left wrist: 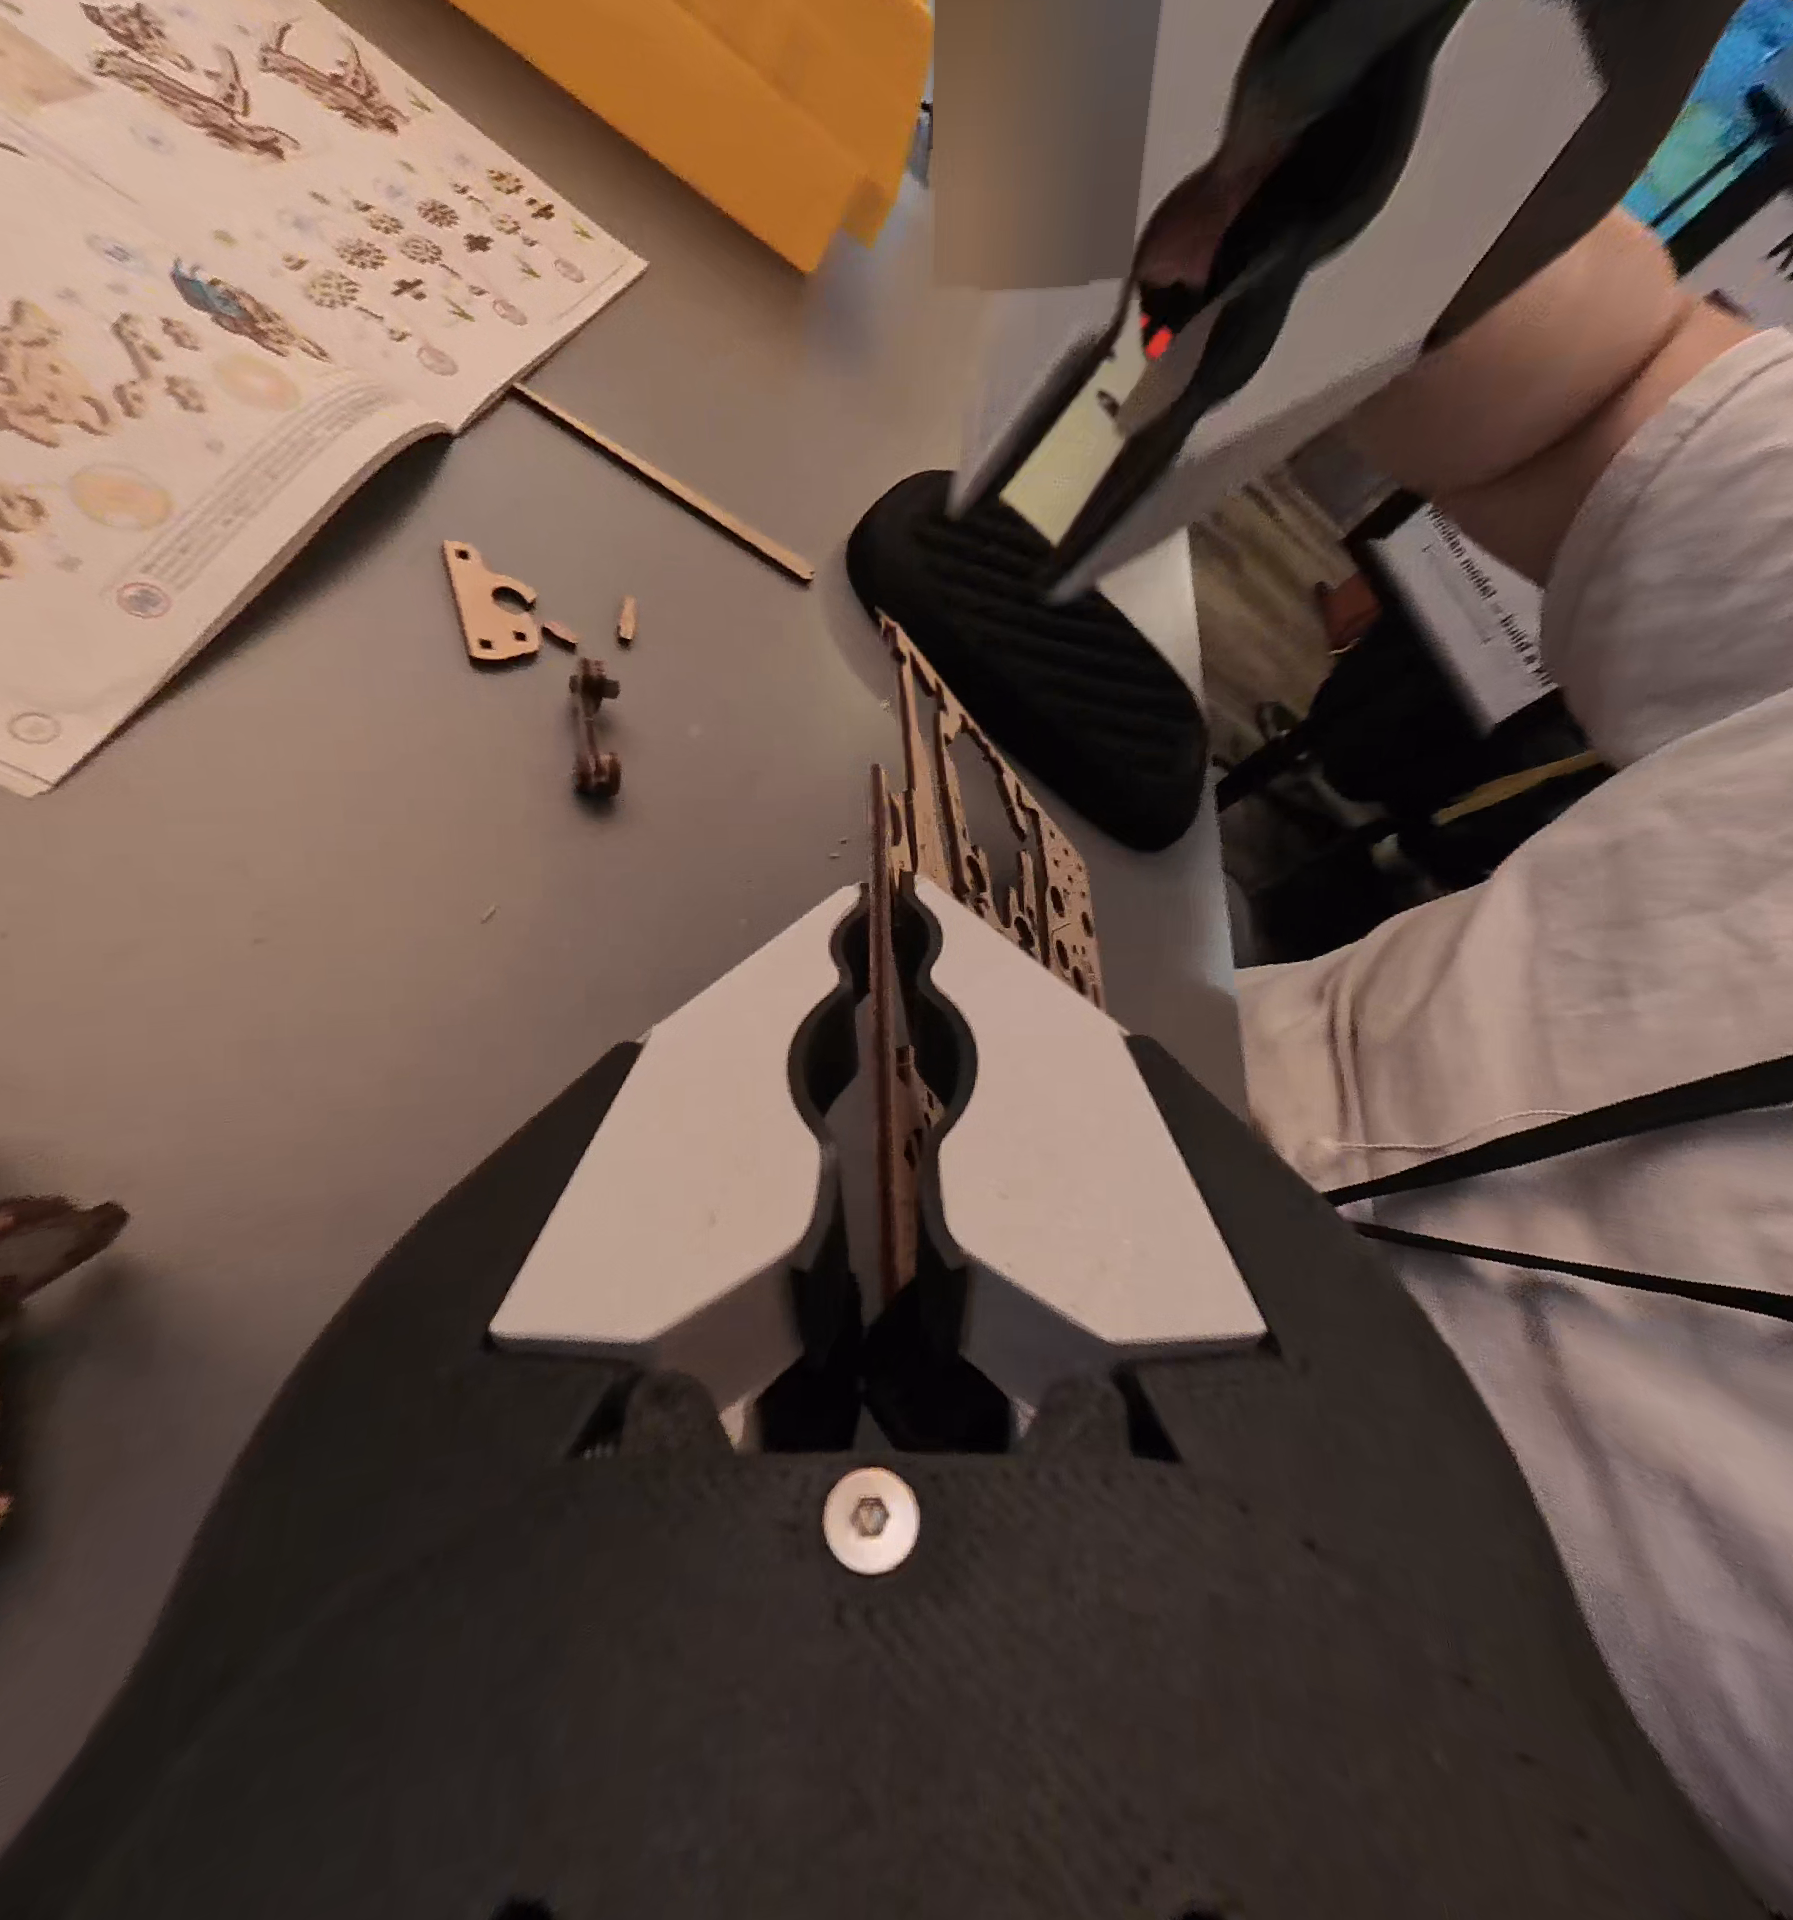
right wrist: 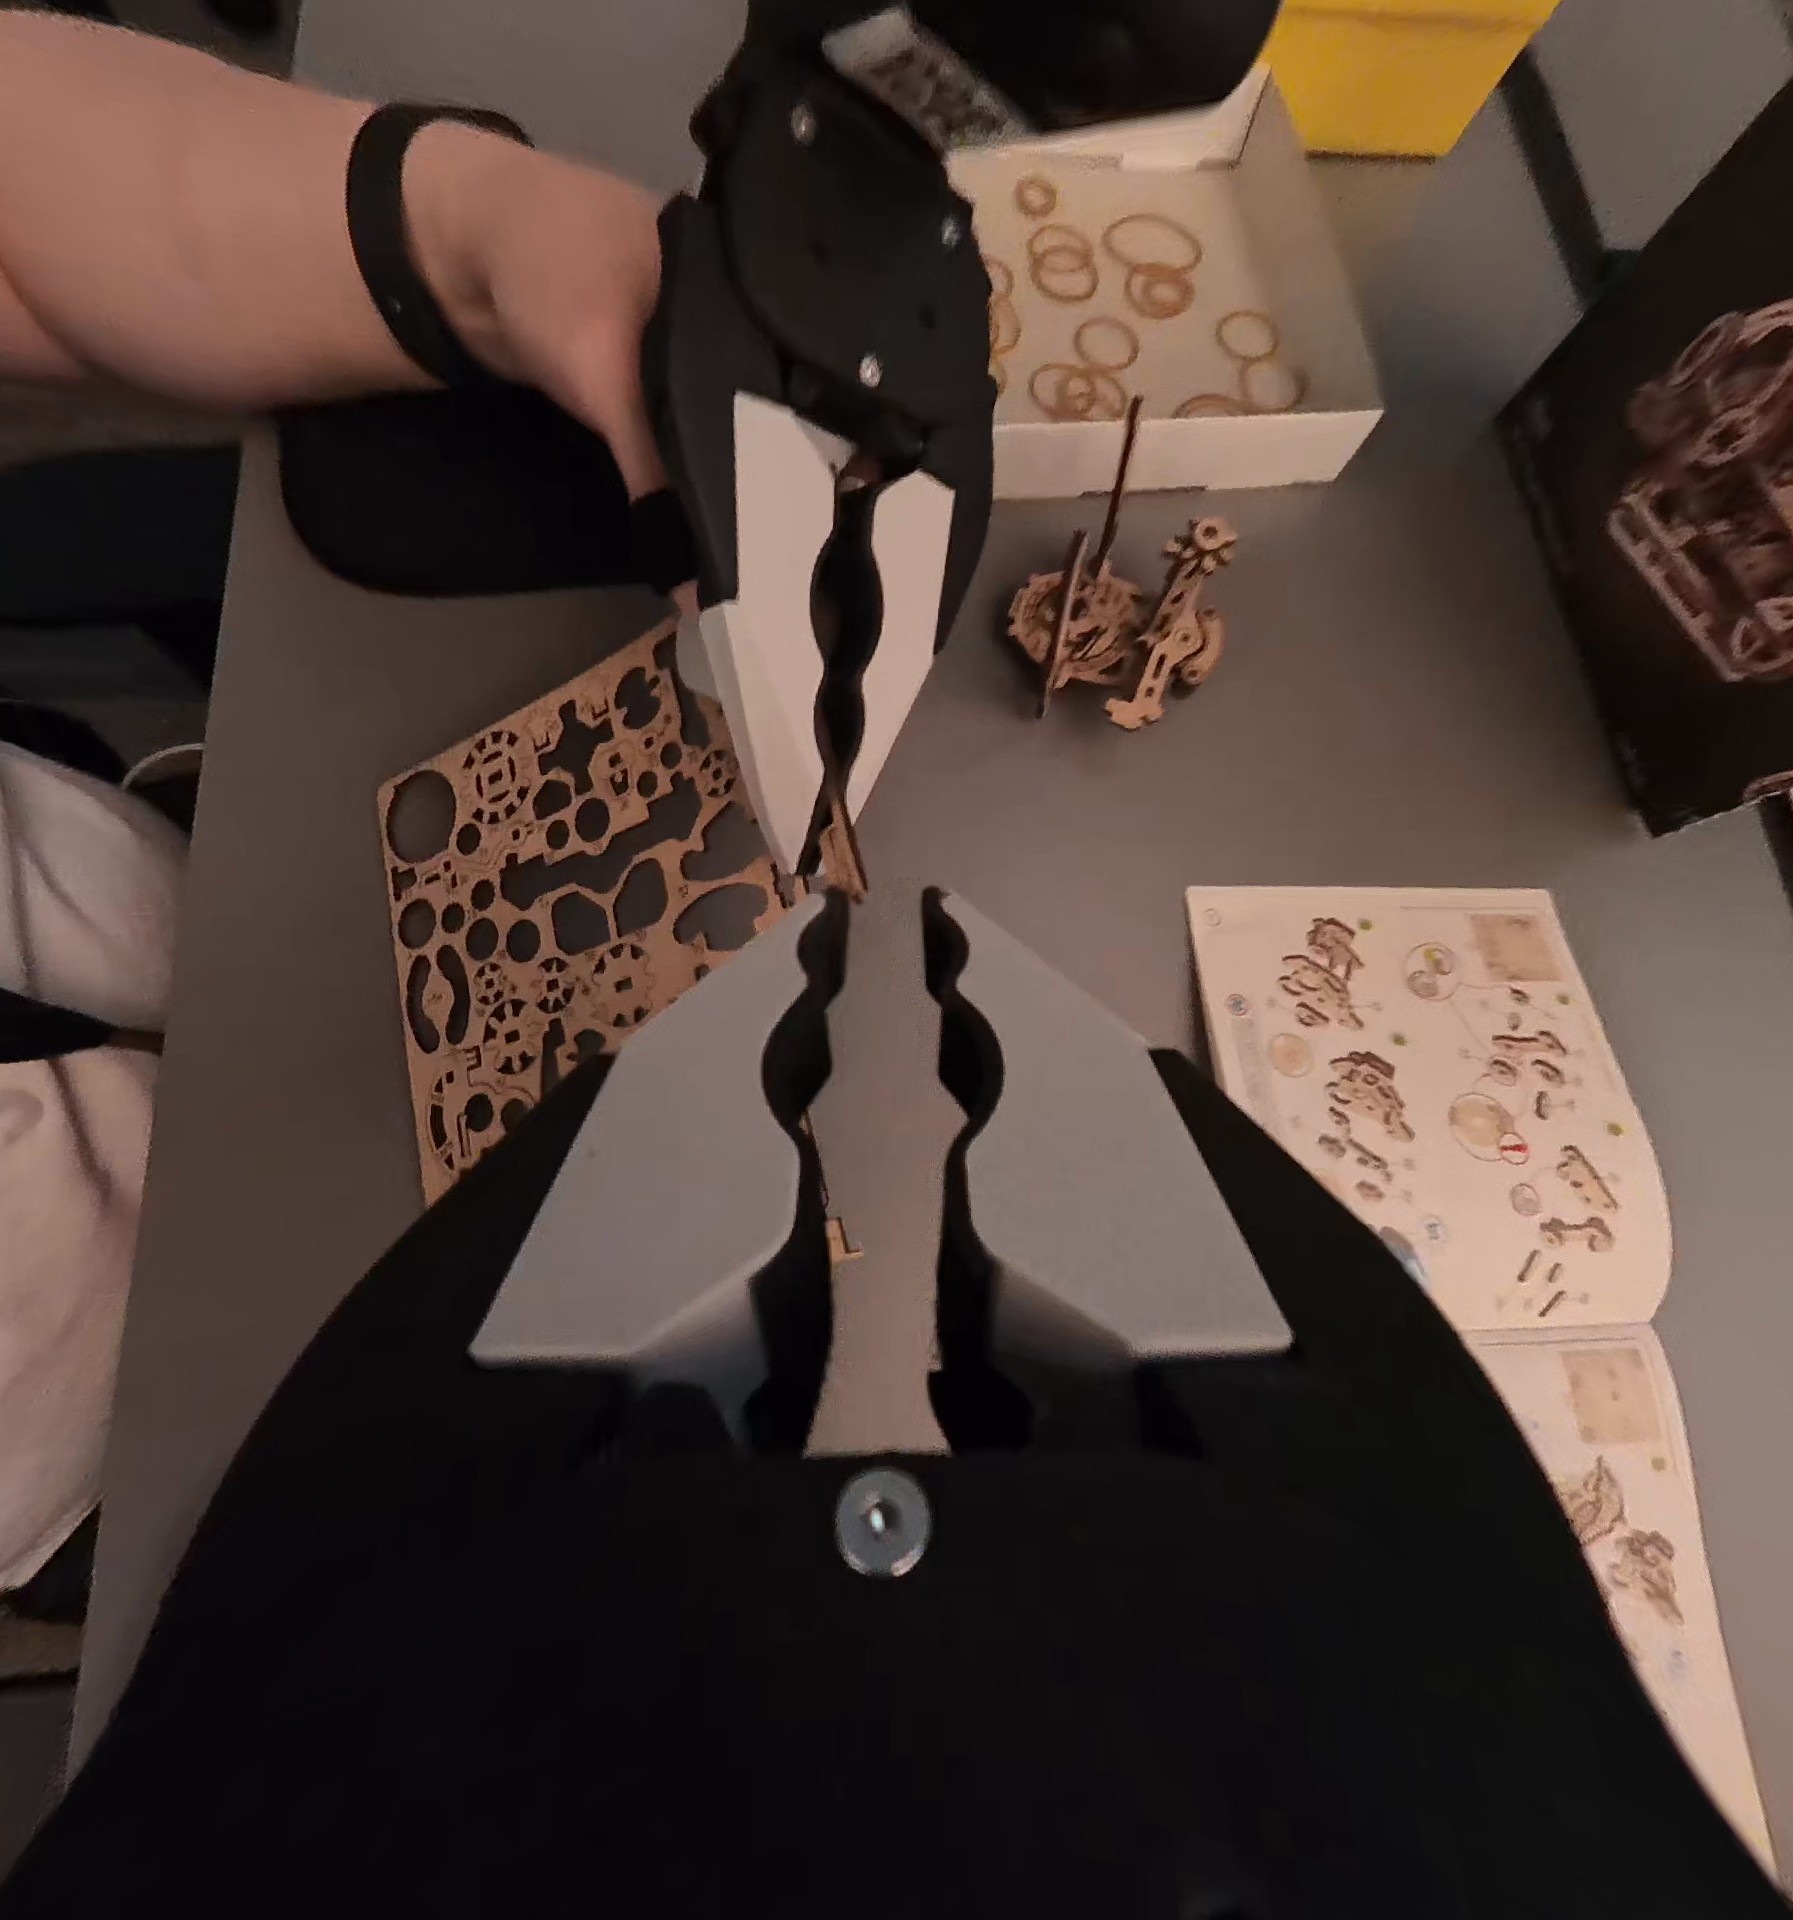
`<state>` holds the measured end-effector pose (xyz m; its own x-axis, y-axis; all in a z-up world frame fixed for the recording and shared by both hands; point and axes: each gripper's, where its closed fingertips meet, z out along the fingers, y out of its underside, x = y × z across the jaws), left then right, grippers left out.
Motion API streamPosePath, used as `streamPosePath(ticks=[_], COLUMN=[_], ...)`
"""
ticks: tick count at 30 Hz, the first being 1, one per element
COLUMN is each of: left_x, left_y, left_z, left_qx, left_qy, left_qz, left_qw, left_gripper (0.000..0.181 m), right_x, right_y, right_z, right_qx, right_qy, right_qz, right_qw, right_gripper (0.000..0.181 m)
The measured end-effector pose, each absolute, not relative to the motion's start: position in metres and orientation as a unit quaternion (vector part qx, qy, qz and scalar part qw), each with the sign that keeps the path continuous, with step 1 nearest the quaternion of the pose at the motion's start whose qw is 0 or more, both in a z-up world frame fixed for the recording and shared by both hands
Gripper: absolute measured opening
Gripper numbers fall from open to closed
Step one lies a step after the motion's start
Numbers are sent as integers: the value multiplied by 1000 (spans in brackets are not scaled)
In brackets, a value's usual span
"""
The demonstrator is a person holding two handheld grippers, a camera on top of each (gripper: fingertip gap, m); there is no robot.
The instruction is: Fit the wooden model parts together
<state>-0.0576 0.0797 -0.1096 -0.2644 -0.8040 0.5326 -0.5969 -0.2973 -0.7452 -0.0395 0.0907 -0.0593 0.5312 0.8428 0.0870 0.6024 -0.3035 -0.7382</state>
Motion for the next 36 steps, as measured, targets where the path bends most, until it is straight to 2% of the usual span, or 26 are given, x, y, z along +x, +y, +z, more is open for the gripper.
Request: streamPosePath(ticks=[2, 7, 15, 24, 28, 31, 36], left_x=[-57, -55, -56, -59, -59, -60, -57], left_y=[79, 74, 73, 55, 56, 56, 62], left_z=[-110, -111, -112, -119, -120, -121, -122], left_qx=[-600, -599, -597, -575, -582, -588, -602], left_qy=[586, 588, 595, 633, 628, 622, 590], left_qz=[-536, -534, -529, -511, -512, -513, -533], left_qw=[97, 96, 98, 79, 73, 72, 74], left_gripper=[1, 1, 1, 1, 1, 1, 1], right_x=[-42, -55, -59, -60, -59, -59, -57], right_y=[89, 91, 90, 68, 70, 72, 81], right_z=[-74, -101, -102, -109, -111, -113, -114], right_qx=[-797, -794, -805, -805, -814, -811, -806], right_qy=[-472, -517, -515, -537, -534, -544, -531], right_qz=[136, 103, 142, 195, 180, 152, 111], right_qw=[351, 302, 257, 159, 140, 156, 236], right_gripper=[17, 7, 2, 1, 1, 1, 1])
